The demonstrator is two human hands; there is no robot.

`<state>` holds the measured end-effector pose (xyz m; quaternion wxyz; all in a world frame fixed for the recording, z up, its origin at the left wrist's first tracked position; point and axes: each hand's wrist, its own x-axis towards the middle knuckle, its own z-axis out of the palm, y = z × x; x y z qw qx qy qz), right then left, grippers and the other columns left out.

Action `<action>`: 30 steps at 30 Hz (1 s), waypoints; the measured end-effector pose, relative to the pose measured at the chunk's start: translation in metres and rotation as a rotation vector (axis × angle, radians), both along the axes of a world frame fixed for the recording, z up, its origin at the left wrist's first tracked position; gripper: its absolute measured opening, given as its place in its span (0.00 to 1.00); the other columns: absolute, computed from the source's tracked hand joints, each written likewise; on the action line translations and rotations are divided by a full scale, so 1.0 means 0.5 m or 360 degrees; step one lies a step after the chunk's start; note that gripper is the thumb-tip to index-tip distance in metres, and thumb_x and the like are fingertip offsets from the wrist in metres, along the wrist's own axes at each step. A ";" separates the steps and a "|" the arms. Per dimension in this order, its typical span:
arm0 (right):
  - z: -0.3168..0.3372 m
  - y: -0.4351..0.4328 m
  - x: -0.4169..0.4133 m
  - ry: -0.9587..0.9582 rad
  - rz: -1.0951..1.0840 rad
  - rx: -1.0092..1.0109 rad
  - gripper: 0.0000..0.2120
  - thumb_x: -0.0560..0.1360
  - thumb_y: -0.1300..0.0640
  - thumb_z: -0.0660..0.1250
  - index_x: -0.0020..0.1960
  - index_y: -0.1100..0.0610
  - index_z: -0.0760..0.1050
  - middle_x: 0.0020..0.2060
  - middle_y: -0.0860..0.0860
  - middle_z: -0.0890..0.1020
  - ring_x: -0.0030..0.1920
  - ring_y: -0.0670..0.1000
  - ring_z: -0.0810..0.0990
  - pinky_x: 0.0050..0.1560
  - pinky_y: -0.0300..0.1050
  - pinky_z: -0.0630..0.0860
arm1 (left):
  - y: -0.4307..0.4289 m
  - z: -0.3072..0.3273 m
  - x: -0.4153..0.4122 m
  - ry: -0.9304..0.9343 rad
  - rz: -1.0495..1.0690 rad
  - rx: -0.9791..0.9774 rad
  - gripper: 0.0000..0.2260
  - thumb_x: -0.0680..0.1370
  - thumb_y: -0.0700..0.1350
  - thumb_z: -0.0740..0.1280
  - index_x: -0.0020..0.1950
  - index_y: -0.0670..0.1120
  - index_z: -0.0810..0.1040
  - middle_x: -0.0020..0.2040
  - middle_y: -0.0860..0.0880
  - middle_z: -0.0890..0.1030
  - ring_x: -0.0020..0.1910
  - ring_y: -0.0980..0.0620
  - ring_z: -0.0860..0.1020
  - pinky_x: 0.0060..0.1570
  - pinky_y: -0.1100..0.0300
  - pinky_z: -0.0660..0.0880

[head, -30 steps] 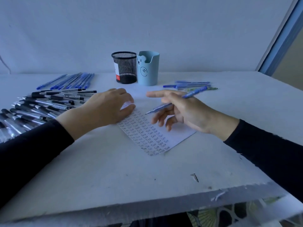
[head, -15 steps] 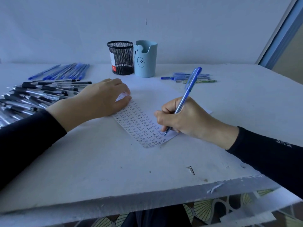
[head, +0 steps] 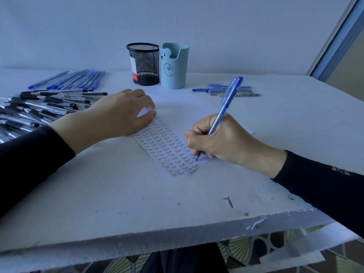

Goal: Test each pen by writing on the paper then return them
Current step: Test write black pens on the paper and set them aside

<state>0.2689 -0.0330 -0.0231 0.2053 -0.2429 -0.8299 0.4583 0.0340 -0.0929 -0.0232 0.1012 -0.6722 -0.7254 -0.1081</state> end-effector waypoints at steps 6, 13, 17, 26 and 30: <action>0.007 -0.002 0.002 0.0014 0.0000 -0.0010 0.24 0.76 0.66 0.68 0.23 0.57 0.67 0.20 0.43 0.76 0.28 0.51 0.77 0.25 0.37 0.67 | 0.001 -0.004 -0.002 0.0024 -0.0016 0.0029 0.16 0.80 0.56 0.58 0.62 0.52 0.76 0.59 0.51 0.77 0.59 0.48 0.74 0.52 0.50 0.75; 0.007 -0.003 0.002 -0.0005 0.0024 0.0014 0.25 0.75 0.66 0.68 0.22 0.56 0.66 0.17 0.44 0.73 0.29 0.50 0.79 0.25 0.36 0.68 | 0.000 -0.002 -0.002 0.0027 -0.0016 0.0030 0.17 0.79 0.57 0.57 0.62 0.52 0.76 0.59 0.51 0.76 0.59 0.48 0.73 0.52 0.50 0.75; 0.004 0.002 -0.001 0.0041 -0.0008 0.0004 0.25 0.75 0.64 0.68 0.20 0.53 0.69 0.21 0.55 0.76 0.23 0.45 0.76 0.25 0.37 0.69 | 0.000 -0.001 -0.001 0.0029 -0.0024 0.0036 0.17 0.79 0.57 0.56 0.62 0.51 0.76 0.59 0.51 0.76 0.59 0.48 0.74 0.52 0.51 0.75; 0.009 -0.004 0.000 0.0039 0.0000 0.0061 0.26 0.74 0.65 0.68 0.20 0.52 0.68 0.17 0.45 0.72 0.29 0.51 0.80 0.26 0.36 0.68 | 0.001 -0.001 -0.001 0.0031 -0.0022 0.0023 0.17 0.80 0.57 0.56 0.62 0.52 0.76 0.59 0.51 0.76 0.58 0.48 0.73 0.52 0.50 0.75; 0.014 -0.006 0.001 0.0040 -0.0007 0.0055 0.26 0.74 0.66 0.68 0.20 0.52 0.67 0.17 0.42 0.73 0.30 0.53 0.79 0.30 0.42 0.70 | 0.001 0.000 -0.001 0.0032 -0.0024 0.0017 0.17 0.80 0.57 0.57 0.62 0.52 0.76 0.59 0.51 0.76 0.58 0.48 0.73 0.53 0.49 0.75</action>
